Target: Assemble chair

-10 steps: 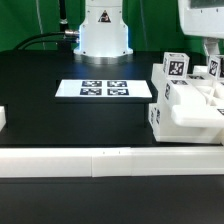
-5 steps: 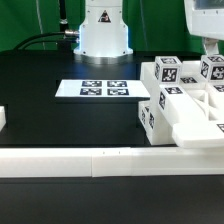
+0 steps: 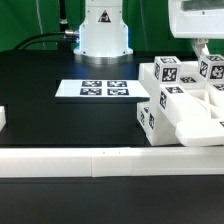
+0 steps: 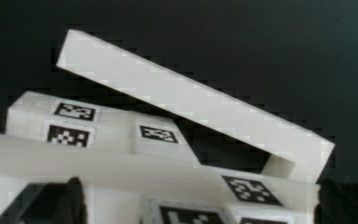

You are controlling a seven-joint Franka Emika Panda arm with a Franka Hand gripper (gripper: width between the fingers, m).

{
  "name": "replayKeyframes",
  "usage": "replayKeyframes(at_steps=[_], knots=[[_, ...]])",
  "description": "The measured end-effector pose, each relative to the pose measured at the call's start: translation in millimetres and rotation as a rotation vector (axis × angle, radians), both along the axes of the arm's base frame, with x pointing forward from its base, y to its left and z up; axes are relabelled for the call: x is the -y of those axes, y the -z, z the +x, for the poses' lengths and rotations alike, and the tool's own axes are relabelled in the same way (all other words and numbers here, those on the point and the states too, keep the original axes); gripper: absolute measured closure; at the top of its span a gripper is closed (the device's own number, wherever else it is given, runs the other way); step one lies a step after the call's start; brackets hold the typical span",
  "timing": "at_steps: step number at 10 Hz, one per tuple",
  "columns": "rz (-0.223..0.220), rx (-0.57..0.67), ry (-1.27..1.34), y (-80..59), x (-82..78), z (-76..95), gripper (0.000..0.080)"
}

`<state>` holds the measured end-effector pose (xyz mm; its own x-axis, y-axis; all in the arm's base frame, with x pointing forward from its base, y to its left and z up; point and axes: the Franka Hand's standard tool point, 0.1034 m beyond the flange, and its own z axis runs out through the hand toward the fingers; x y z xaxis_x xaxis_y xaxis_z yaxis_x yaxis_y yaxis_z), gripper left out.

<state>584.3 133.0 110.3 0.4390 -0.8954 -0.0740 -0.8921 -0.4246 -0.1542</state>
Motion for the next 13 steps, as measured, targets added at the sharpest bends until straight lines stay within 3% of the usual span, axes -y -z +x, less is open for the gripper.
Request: replayKeyframes(at_steps=[4,7,9,13], knots=[[-0.054,0.046,-0.377,1.0,-0.5,-0.7,0.0150],[-0.085,0.080,-0.589,-6.4,-2.6,-1.8,0.0150],[-0.081,0.094,-0.576,-16.8,-4.1,-0.4,0.0150],[-0.082,0.092,-0.576,-14.6,-3.7,-0.6,0.0151]])
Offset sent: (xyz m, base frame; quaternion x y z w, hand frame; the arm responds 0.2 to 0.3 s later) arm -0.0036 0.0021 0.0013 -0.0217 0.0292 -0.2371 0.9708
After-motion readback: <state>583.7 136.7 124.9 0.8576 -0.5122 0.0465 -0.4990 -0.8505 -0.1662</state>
